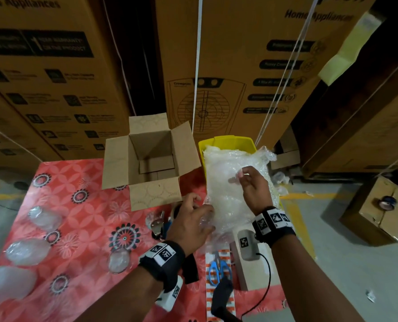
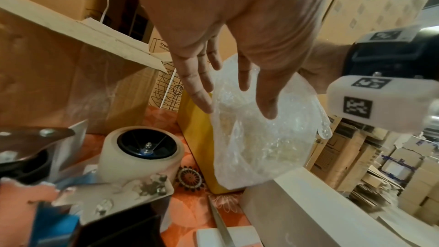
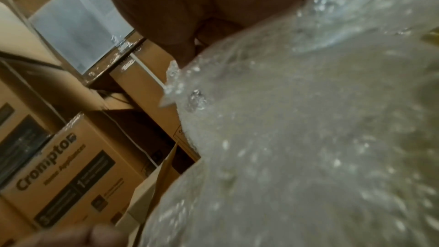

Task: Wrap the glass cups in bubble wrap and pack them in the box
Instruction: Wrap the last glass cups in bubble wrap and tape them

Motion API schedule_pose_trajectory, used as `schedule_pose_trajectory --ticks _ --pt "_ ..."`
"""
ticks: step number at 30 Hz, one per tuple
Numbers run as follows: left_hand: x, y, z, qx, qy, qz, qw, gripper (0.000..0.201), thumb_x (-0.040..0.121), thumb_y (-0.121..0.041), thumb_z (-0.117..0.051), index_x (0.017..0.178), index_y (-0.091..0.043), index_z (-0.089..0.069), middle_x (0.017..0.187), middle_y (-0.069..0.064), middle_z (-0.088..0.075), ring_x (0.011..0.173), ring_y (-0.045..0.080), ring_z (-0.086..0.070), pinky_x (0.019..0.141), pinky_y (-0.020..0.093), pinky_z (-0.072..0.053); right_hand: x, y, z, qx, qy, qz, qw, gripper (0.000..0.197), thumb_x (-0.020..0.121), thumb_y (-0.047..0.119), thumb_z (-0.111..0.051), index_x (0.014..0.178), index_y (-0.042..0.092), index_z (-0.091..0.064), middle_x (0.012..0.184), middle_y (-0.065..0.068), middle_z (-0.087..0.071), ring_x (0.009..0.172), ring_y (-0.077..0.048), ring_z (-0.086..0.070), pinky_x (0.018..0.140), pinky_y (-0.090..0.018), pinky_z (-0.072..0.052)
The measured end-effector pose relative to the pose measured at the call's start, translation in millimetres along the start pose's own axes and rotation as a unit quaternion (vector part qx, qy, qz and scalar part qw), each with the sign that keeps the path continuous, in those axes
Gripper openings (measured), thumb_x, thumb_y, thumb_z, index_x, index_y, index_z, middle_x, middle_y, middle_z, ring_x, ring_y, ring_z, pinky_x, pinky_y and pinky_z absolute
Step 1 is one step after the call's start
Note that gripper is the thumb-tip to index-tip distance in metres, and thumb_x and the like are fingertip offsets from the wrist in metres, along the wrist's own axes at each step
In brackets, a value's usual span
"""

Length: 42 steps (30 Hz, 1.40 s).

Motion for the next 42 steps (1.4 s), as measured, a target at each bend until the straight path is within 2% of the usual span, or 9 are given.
schedule_pose_trajectory --ticks 4,10,15,22,26,29,31,36,42 --pt "5.2 -5.5 -1.9 0.01 0.033 0.016 0.999 0.045 0.079 -0.037 -0.091 0.119 -0.028 -0.073 0.136 -0.017 -0.025 0.119 0.001 -0.031 0.103 0.012 -0.035 16.5 1.7 13.0 0.004 -0.021 0.023 1.0 0.018 0.106 0.043 -0.055 0.103 0.026 -0.06 0.091 0.001 -0.072 0.089 -0.023 -0.068 0.083 -0.047 -0.054" --pt "6.8 -14.1 1.8 0.033 -0.003 -0.014 0.999 0.014 0.098 -0.02 -0.065 0.108 -0.014 -0.073 0.136 -0.004 -0.039 0.118 0.001 -0.037 0.103 0.007 -0.034 16.1 -3.9 12.1 -0.092 0.027 0.085 0.992 0.022 0.102 0.011 -0.06 0.101 0.033 -0.054 0.09 0.012 -0.075 0.08 -0.011 -0.073 0.066 -0.036 -0.056" --pt "8.4 -14.3 15.2 -0.074 -0.166 0.031 0.983 0.007 0.111 -0.02 -0.047 0.107 -0.024 -0.051 0.092 -0.009 -0.057 0.075 0.004 -0.055 0.063 0.017 -0.044 9.3 -20.4 9.8 -0.13 0.014 0.044 0.99 0.027 0.098 0.003 -0.057 0.105 0.029 -0.052 0.085 0.016 -0.072 0.08 -0.028 -0.073 0.065 -0.042 -0.057" --pt "25.1 -30.3 58.3 -0.214 -0.364 0.043 0.905 0.011 0.109 -0.026 -0.051 0.107 -0.015 -0.053 0.084 -0.002 -0.067 0.071 0.007 -0.062 0.059 0.024 -0.047 4.3 -13.7 -1.1 -0.282 0.134 0.074 0.947 0.095 0.089 -0.013 -0.041 0.151 0.06 -0.041 0.151 0.002 -0.058 0.115 -0.028 -0.07 0.097 -0.042 -0.059" --pt "34.1 -35.6 84.7 -0.292 -0.429 0.031 0.854 0.007 0.106 -0.018 -0.051 0.108 -0.011 -0.05 0.09 -0.007 -0.063 0.079 -0.002 -0.059 0.074 0.019 -0.047 0.1 -12.2 3.4 -0.283 0.196 0.036 0.938 0.057 0.088 0.03 -0.047 0.142 0.031 -0.067 0.164 -0.015 -0.04 0.14 -0.036 -0.055 0.112 -0.043 -0.047" --pt "36.0 -34.8 100.2 -0.334 -0.435 0.005 0.836 0.01 0.106 -0.012 -0.051 0.107 -0.022 -0.05 0.094 -0.001 -0.057 0.083 0.009 -0.054 0.078 0.029 -0.045 3.0 -13.9 2.8 -0.255 0.216 -0.02 0.942 0.087 0.08 0.076 -0.046 0.148 0.023 -0.061 0.168 -0.014 -0.034 0.148 -0.034 -0.045 0.12 -0.046 -0.038" --pt "34.0 -32.4 105.7 -0.326 -0.441 -0.005 0.836 0.013 0.106 -0.014 -0.049 0.105 -0.027 -0.051 0.093 0.001 -0.051 0.084 0.015 -0.048 0.077 0.035 -0.043 8.2 -16.4 -0.7 -0.3 0.23 -0.034 0.925 0.082 0.085 0.065 -0.067 0.155 0.027 -0.051 0.171 -0.011 -0.028 0.15 -0.033 -0.041 0.122 -0.044 -0.036" --pt "24.3 -22.9 105.8 -0.299 -0.44 0.019 0.846 0.009 0.108 -0.032 -0.044 0.105 -0.038 -0.049 0.087 0.007 -0.042 0.073 0.028 -0.035 0.065 0.049 -0.034 20.6 -29.9 10.8 -0.165 0.051 -0.024 0.985 0.029 0.089 0.015 -0.08 0.118 0.016 -0.08 0.128 -0.009 -0.075 0.122 -0.023 -0.069 0.104 -0.025 -0.047" --pt "23.3 -39.9 116.8 -0.323 -0.458 0.021 0.828 0.015 0.112 -0.008 -0.039 0.111 -0.022 -0.044 0.086 -0.02 -0.047 0.075 -0.002 -0.043 0.072 0.019 -0.04 23.5 -37.0 33.9 0.015 -0.004 -0.11 0.994 0.035 0.093 0.045 -0.078 0.107 0.013 -0.084 0.109 -0.005 -0.08 0.1 -0.015 -0.074 0.098 -0.051 -0.059"
Point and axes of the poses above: each hand's wrist, its own x-axis towards the middle knuckle, its own z-axis out of the back of the hand, y = z × x, the point moved 2 cm from there along x, towards the middle knuckle
